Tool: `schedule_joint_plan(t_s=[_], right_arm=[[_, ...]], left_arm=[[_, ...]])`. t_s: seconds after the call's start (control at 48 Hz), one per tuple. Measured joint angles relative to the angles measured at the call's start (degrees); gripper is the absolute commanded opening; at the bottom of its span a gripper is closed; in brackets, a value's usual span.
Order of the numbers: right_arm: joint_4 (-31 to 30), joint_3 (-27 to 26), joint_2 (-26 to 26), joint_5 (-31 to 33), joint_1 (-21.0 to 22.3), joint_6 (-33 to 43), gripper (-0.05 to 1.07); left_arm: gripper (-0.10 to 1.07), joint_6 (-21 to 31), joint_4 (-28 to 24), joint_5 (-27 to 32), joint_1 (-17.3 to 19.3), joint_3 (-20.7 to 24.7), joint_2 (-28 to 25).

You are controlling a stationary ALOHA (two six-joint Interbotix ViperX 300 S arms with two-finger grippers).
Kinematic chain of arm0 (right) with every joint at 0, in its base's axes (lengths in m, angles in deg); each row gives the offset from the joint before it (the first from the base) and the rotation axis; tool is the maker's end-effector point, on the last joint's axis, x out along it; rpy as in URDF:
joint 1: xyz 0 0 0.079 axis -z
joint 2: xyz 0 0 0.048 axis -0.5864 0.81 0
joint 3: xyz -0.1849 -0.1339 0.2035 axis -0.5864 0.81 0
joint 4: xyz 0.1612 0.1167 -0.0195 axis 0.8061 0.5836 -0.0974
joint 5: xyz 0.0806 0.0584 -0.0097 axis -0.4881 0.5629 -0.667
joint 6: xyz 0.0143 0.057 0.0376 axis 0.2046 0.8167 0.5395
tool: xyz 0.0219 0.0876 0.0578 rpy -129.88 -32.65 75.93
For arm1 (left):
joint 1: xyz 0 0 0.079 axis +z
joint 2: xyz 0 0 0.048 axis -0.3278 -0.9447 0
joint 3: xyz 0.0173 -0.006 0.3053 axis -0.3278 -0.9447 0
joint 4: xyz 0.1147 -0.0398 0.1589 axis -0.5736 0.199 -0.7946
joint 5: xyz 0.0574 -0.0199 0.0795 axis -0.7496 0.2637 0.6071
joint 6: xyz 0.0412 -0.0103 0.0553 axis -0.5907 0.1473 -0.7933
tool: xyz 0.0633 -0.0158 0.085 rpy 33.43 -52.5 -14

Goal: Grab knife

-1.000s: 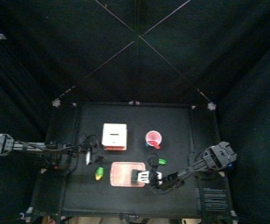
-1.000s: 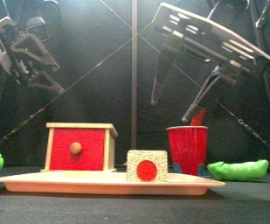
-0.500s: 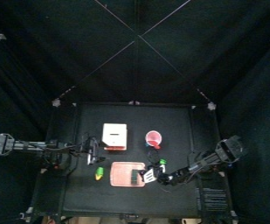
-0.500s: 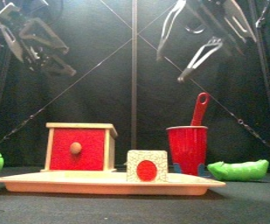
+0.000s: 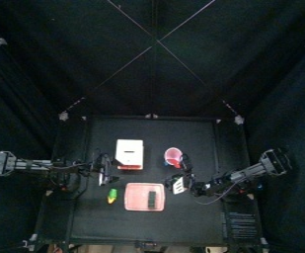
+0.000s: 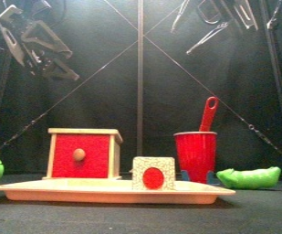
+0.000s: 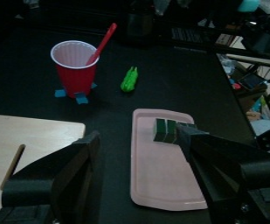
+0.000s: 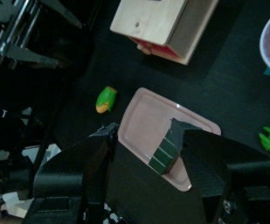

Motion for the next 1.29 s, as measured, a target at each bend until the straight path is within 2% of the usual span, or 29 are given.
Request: schedule_joint_plan(t_s=[0.125, 0.292, 0.438, 0.625, 0.771, 1.083, 1.292], right_arm=[[0.5, 0.0, -1.7, 3.5, 1.4, -2.5, 0.86], [1.7, -0.7, -1.8, 13.1, 1.7, -6.0, 0.86], [3.5, -3.3, -2.7, 15.0, 2.5, -11.9, 0.86], [9.3, -7.7, -2.3, 18.5, 6.2, -20.6, 0.86], [16.3, -9.9, -1.7, 19.5, 10.1, -30.8, 0.85], [29.7, -10.9, 1.9, 19.8, 17.9, -51.5, 0.85], [35.4, -12.6, 6.2, 23.0, 20.5, -63.8, 0.85]], left_arm=[[1.00, 0.0, -0.1, 0.2, 0.5, -0.1, 0.0], [1.00, -0.1, -0.1, 0.1, 1.1, -0.3, 0.0], [1.00, -0.1, -0.1, 0.1, 1.1, -0.4, 0.0], [1.00, -0.1, -0.1, 0.1, 1.1, -0.4, 0.0], [1.00, -0.1, -0.1, 0.1, 1.2, -0.4, 0.0], [1.00, -0.1, -0.2, 0.1, 1.3, -0.4, -0.1], [1.00, -0.1, -0.1, 0.1, 1.7, -0.7, 0.0]])
